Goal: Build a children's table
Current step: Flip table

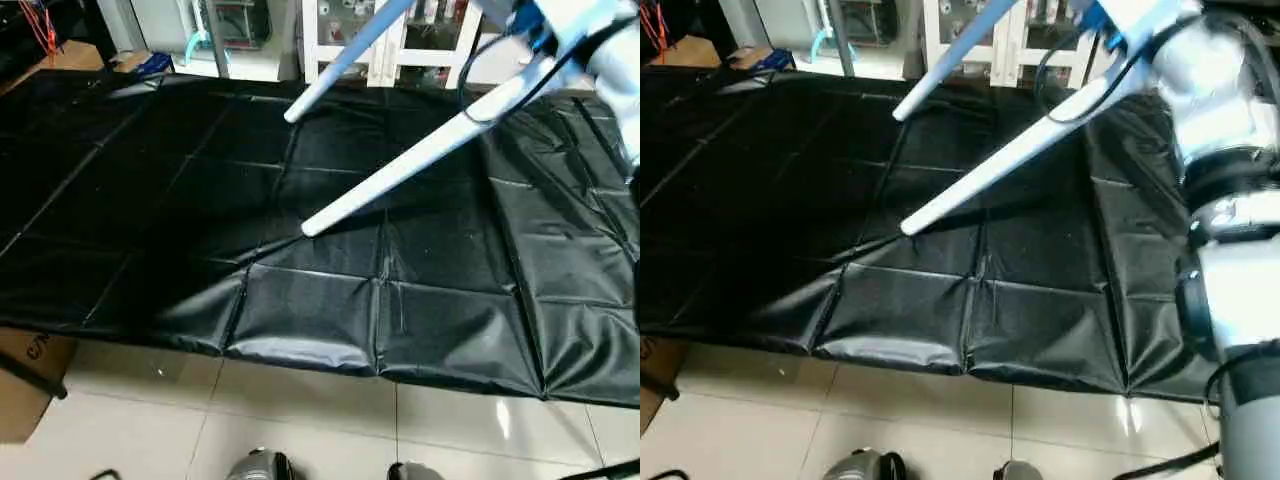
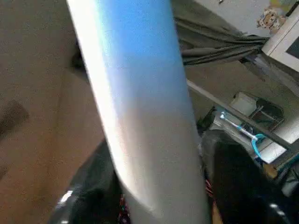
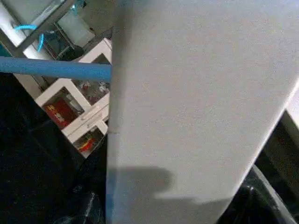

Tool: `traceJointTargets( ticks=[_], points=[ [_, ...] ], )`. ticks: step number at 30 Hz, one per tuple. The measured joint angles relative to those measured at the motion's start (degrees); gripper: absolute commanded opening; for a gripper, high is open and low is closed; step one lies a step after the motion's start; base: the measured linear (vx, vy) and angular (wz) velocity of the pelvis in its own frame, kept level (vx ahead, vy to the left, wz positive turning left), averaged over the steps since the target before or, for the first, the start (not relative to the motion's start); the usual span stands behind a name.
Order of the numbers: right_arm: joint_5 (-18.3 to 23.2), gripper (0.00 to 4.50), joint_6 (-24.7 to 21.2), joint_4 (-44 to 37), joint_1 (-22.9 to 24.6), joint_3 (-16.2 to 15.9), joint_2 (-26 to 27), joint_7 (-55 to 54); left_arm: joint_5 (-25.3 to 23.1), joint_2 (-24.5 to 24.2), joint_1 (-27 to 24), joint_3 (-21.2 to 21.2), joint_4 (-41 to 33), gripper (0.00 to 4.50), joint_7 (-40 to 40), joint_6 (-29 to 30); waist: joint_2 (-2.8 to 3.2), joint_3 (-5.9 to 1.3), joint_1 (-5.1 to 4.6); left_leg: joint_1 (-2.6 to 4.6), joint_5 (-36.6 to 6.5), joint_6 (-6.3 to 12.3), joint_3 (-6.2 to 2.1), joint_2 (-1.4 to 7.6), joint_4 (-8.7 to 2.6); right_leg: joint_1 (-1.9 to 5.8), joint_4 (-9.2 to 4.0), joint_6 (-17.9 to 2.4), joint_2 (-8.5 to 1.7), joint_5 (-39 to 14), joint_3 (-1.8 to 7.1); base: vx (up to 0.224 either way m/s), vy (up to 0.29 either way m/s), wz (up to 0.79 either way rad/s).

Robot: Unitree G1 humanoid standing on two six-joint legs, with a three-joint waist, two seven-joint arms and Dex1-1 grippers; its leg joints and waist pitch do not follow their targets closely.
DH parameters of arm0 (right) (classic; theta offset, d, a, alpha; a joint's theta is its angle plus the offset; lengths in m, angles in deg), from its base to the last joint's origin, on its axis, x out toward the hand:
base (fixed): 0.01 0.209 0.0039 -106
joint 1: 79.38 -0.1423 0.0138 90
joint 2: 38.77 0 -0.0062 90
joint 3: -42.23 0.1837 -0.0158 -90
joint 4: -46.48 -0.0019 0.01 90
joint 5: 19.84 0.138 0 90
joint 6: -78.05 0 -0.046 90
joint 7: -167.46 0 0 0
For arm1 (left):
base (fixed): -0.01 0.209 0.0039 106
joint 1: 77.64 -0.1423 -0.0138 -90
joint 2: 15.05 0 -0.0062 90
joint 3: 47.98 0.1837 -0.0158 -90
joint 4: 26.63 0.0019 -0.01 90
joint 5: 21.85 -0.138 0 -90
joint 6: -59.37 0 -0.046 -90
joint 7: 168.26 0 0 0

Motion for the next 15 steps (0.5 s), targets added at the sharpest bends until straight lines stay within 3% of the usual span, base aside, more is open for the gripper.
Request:
traceJointTargets(
  ticks=[4, 8, 15],
  points=[
    [-2.62, 1.69, 0.43, 2.88, -4.01, -1.54, -0.66, 1.16, 0.28, 3.13, -1.85, -1.49, -0.75, 2.15, 1.33, 2.28, -0.39, 0.04, -0.08, -0.01, 0.0, 0.0, 0.0, -0.03, 0.01, 0.01, 0.0, 0.02, -0.03, -0.01, 0.02, 0.0, 0.0, 0.0],
    [-4.53, 1.69, 0.58, 4.71, -6.88, -2.95, -0.97, 2.76, 0.96, 5.84, -3.32, -1.84, -1.25, 1.92, 2.72, 4.37, -1.76, 0.07, -0.27, -0.03, 0.0, -0.01, -0.09, 0.02, 0.02, -0.02, 0.02, 0.22, 0.06, -0.14, -0.02, 0.0, 0.0, 0.0],
    [-8.06, 1.69, 1.35, 7.51, -11.57, -5.28, -1.67, 4.67, 2.92, 14.2, -7.28, -4.94, -3.03, 1.81, 7.0, 5.95, -2.34, 0.09, -0.28, -0.14, -0.01, 0.0, -0.09, -0.04, 0.13, 0.05, -0.04, 0.05, 0.0, -0.03, 0.01, 0.0, 0.0, 0.0]
  ],
)
